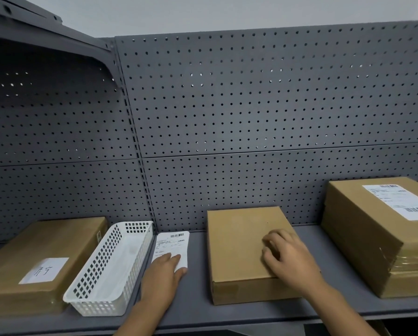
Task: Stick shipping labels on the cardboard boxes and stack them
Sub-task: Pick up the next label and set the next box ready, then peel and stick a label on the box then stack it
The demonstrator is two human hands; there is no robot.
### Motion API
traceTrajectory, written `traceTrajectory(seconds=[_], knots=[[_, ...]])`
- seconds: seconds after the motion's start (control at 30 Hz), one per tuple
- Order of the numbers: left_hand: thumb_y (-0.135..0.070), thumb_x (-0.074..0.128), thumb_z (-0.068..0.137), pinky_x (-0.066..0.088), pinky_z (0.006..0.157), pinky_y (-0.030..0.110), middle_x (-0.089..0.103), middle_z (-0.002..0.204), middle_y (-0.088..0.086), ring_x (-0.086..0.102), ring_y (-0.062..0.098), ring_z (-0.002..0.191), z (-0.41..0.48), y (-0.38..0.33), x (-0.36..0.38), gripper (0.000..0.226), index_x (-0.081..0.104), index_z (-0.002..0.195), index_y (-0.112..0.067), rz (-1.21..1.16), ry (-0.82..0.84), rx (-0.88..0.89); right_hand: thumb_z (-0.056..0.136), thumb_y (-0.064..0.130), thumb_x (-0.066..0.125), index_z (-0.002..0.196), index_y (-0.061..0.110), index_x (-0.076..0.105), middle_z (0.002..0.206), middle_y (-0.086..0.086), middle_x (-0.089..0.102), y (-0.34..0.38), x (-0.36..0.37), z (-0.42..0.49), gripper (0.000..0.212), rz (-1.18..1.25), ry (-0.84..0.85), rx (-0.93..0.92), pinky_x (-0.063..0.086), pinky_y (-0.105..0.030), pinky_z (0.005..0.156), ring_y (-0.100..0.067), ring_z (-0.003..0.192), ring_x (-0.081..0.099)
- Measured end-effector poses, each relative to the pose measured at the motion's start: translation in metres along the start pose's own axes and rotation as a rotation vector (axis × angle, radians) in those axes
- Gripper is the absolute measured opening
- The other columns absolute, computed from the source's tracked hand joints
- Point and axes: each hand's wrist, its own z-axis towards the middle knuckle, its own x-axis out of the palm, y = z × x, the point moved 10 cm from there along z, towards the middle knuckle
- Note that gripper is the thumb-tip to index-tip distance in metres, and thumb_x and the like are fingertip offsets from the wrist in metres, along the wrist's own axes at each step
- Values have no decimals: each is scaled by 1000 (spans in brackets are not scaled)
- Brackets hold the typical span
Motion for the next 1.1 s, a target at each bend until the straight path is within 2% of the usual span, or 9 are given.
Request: traceTrajectory(seconds=[0.1,0.2,0.37,0.63,0.73,0.83,0.93,1.0,1.1], knots=[[-50,53,101,48,97,33,61,143,-6,56,18,132,-1,-6,-9,48,55,145,-30,-41,-31,27,99,45,47,119,31,60,124,16,54,1,3,-1,28,-25,-10,-17,38,-27,96,-11,117,49],[-42,54,104,44,102,31,55,152,-9,53,16,138,-2,-3,-14,51,46,153,-31,-151,-15,17,99,45,46,117,31,59,121,16,53,3,2,-2,27,-51,-27,-19,37,-26,94,-11,115,50],[-19,42,101,47,106,35,49,157,-5,54,23,137,-7,2,-11,61,32,159,-35,-127,52,26,98,46,39,116,33,59,121,16,54,8,2,-4,29,-101,-42,-12,42,-29,98,-11,115,50],[-15,41,105,53,78,36,75,110,6,70,28,97,-11,15,-39,52,42,154,-31,-247,-122,-102,99,43,44,120,31,64,125,16,59,12,-1,-2,32,-75,-34,18,41,-30,102,-12,120,53],[-17,44,105,56,70,37,77,93,4,69,27,81,-17,3,-69,46,53,148,-30,-297,-239,-76,98,31,56,122,27,67,127,13,62,9,-7,1,27,50,-42,37,42,-29,102,-13,121,54],[-16,44,104,56,68,36,76,93,-2,65,22,76,-18,-17,-100,47,55,146,-35,-319,-291,-35,96,21,59,117,23,69,118,13,66,14,-18,2,24,193,-118,24,45,-22,95,-7,114,59],[-19,45,104,56,66,38,75,83,-1,67,24,73,-18,-52,-122,46,56,145,-37,-394,-304,45,99,12,58,114,23,71,112,16,72,26,-23,2,23,549,-85,66,49,-11,89,3,105,65],[-22,48,103,56,67,37,75,82,1,69,26,77,-19,-80,-133,41,63,138,-38,-432,-305,101,101,8,57,114,21,72,106,7,77,35,-21,3,24,782,-48,81,55,-23,92,-7,99,73],[-30,48,100,56,67,36,74,81,-2,68,24,77,-19,-115,-133,35,67,127,-43,-428,-287,150,104,5,52,123,15,69,114,-2,77,49,-12,5,28,982,7,77,57,-39,99,-20,102,75]])
